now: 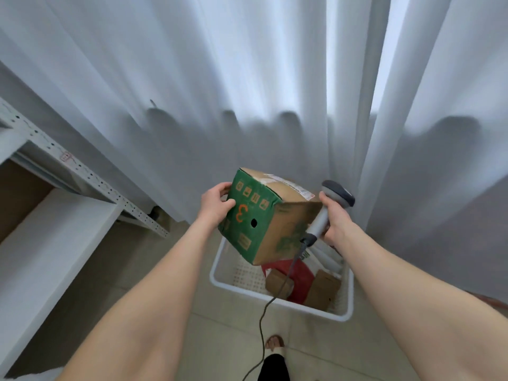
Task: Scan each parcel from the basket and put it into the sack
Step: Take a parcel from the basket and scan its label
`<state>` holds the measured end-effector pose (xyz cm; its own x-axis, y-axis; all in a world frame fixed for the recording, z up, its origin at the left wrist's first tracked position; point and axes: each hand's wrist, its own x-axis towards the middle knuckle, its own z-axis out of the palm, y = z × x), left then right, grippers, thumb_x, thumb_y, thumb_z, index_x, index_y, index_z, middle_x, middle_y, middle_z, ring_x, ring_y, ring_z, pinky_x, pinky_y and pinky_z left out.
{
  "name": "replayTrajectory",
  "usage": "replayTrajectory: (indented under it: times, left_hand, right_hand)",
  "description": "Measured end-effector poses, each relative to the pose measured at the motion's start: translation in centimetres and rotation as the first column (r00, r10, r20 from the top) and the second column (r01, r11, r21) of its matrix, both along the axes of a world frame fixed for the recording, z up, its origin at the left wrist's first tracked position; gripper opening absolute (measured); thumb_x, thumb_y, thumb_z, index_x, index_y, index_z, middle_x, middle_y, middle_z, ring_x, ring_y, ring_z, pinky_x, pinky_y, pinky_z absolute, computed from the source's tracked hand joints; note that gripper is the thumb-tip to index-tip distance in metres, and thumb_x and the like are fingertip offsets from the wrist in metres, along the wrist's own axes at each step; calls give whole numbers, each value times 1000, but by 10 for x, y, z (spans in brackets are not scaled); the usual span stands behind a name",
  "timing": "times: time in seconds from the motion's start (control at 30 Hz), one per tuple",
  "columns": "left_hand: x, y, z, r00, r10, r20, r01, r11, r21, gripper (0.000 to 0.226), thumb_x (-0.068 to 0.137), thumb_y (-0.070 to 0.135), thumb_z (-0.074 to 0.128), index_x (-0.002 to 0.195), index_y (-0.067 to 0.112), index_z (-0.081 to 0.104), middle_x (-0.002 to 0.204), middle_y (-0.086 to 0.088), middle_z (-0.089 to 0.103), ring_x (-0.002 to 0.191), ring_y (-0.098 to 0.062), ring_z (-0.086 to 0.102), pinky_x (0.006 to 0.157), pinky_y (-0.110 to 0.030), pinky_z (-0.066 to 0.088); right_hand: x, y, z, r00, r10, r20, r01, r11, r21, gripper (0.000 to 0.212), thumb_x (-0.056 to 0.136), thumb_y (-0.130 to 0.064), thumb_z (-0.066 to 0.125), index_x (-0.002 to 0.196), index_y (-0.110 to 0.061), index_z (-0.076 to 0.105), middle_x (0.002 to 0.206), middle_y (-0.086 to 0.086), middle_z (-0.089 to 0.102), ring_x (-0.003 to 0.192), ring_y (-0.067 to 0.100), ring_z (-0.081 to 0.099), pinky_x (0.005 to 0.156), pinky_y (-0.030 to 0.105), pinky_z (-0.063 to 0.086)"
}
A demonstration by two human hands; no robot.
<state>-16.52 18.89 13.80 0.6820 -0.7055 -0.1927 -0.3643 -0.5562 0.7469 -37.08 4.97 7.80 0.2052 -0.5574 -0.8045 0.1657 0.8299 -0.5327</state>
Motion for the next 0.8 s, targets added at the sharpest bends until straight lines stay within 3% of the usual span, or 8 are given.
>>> replayTrajectory:
  times: [0.17,0.37,0.47,0.57,0.63,0.73,0.8]
  left_hand:
    - [-20,5,38,998,-65,-3,64,997,-48,40,88,-3,56,124,12,58,122,-1,60,102,-17,59,91,-28,47]
    - [-2,19,69,994,-70,-78,64,995,-82,35,87,-4,52,111,21,61,112,3,65,108,-18,60,91,-37,53]
    - [6,24,82,981,-65,-182,47,993,-104,33,90,-7,50,113,15,59,108,3,65,106,-19,60,78,-33,56]
    - [16,27,92,967,-86,-239,75,996,-55,32,93,-4,48,118,15,57,105,2,65,103,-19,61,76,-35,55]
    - [14,27,97,949,-84,-303,80,996,-26,33,96,3,43,118,21,58,99,1,65,95,-16,60,74,-36,50]
    - [3,30,102,926,36,-377,-56,998,-42,30,94,12,32,91,25,59,77,2,54,74,-11,50,66,-28,36]
    - [5,33,100,866,103,-489,-131,991,-22,30,94,26,27,89,24,56,79,1,47,73,-13,47,68,-29,36]
  right_hand:
    - [-21,13,20,998,64,16,-63,997,-36,66,64,-33,88,123,-18,59,107,8,70,96,31,67,91,49,53]
    - [-43,7,9,996,-84,-12,83,996,-17,71,49,-53,87,110,-27,62,104,4,71,92,32,67,86,54,53]
    - [-43,20,42,998,-50,34,50,999,-10,54,75,-45,79,120,-21,60,111,7,69,101,32,65,96,52,49]
    - [-34,23,53,997,-47,67,48,999,-8,46,81,-39,76,119,-18,60,107,7,70,95,29,65,93,47,51]
    - [-26,27,60,992,-57,108,57,998,4,45,77,-38,78,115,-20,61,100,7,72,91,31,67,89,50,51]
    - [-14,31,62,981,-124,152,124,992,8,58,63,-37,84,115,-23,62,100,8,74,93,35,68,88,60,49]
    - [-8,27,54,972,-159,172,161,987,3,70,50,-36,86,115,-24,63,101,9,74,94,38,67,88,62,48]
